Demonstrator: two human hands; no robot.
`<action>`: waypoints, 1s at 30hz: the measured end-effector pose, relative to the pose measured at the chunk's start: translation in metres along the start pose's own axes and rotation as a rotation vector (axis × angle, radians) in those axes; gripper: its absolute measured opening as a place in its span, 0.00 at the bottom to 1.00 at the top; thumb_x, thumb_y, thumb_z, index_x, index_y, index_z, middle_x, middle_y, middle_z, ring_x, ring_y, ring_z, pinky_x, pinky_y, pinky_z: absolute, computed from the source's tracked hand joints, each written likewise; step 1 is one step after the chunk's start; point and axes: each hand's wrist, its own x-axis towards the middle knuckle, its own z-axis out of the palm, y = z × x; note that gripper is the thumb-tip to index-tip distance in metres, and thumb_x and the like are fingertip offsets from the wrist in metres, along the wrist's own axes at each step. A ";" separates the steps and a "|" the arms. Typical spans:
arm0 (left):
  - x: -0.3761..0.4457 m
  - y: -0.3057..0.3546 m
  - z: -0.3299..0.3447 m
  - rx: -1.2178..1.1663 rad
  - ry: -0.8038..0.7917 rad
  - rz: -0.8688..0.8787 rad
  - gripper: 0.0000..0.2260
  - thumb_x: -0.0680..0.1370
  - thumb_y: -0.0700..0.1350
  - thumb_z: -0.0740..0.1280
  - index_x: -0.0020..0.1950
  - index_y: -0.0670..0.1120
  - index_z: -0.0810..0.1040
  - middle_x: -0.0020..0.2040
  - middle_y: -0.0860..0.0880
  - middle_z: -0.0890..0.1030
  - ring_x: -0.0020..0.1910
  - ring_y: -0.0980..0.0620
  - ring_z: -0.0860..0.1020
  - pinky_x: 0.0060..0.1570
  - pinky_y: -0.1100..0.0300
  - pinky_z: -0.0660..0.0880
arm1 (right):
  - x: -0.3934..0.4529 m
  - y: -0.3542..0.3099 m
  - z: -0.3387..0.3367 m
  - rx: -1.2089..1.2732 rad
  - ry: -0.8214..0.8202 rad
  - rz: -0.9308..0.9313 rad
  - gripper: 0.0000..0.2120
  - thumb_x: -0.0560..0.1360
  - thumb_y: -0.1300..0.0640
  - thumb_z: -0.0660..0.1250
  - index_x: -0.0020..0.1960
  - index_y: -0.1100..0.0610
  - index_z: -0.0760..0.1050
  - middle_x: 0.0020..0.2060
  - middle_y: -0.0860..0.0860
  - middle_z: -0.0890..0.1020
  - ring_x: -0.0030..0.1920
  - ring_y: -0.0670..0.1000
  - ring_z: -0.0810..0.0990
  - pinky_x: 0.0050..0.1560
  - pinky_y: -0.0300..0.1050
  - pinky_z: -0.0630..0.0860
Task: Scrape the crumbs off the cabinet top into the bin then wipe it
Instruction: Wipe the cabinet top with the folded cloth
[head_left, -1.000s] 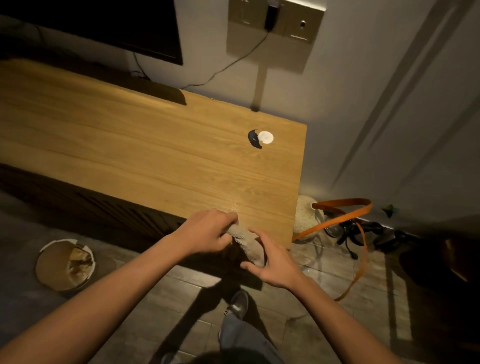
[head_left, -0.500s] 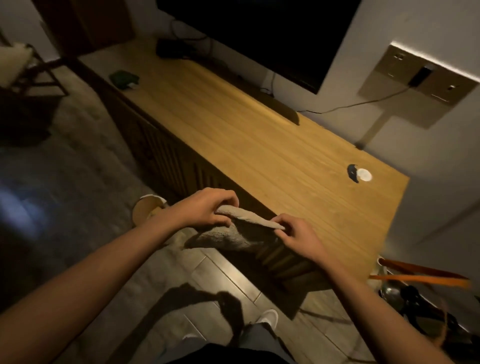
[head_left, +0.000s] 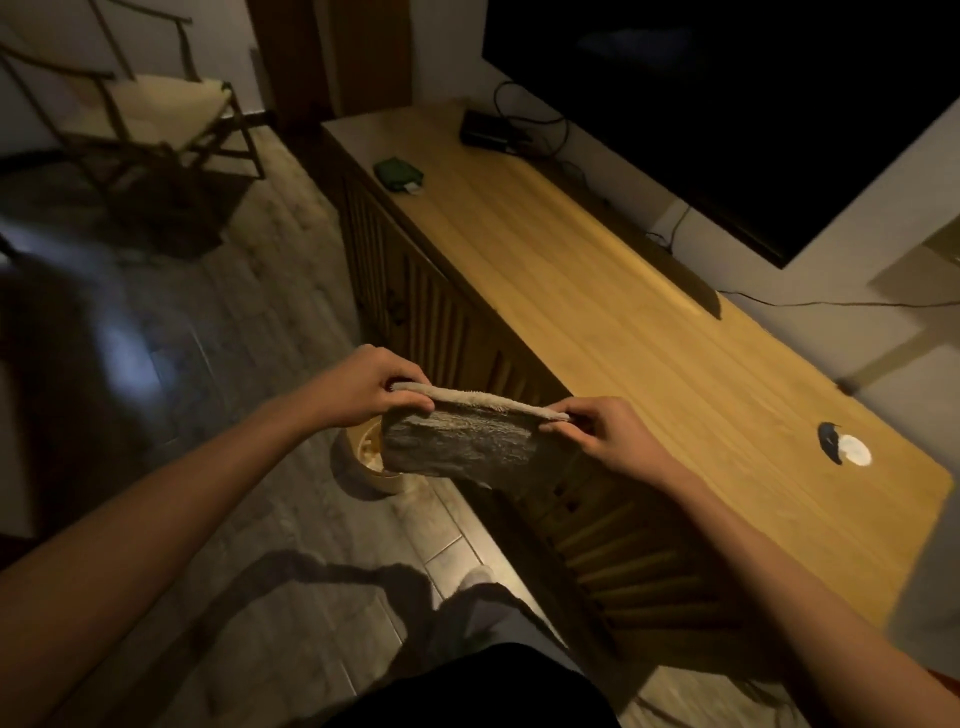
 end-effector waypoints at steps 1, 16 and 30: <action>0.003 -0.010 -0.009 -0.002 0.006 0.004 0.08 0.75 0.53 0.72 0.52 0.54 0.86 0.44 0.59 0.85 0.45 0.62 0.81 0.42 0.65 0.74 | 0.014 0.000 -0.001 0.002 -0.006 -0.013 0.09 0.79 0.58 0.70 0.58 0.54 0.84 0.50 0.47 0.87 0.49 0.48 0.85 0.52 0.55 0.80; 0.169 -0.174 -0.155 -0.037 -0.032 -0.037 0.15 0.74 0.64 0.67 0.53 0.57 0.84 0.37 0.68 0.82 0.32 0.62 0.81 0.32 0.69 0.73 | 0.293 0.046 -0.014 0.124 -0.050 0.026 0.15 0.73 0.40 0.68 0.55 0.46 0.85 0.43 0.36 0.85 0.43 0.36 0.81 0.39 0.31 0.74; 0.409 -0.275 -0.276 0.074 0.115 0.061 0.13 0.74 0.53 0.72 0.56 0.51 0.85 0.48 0.55 0.87 0.47 0.64 0.82 0.46 0.66 0.78 | 0.495 0.086 -0.082 0.290 0.222 0.292 0.04 0.74 0.43 0.71 0.47 0.40 0.82 0.36 0.40 0.86 0.30 0.46 0.84 0.31 0.35 0.78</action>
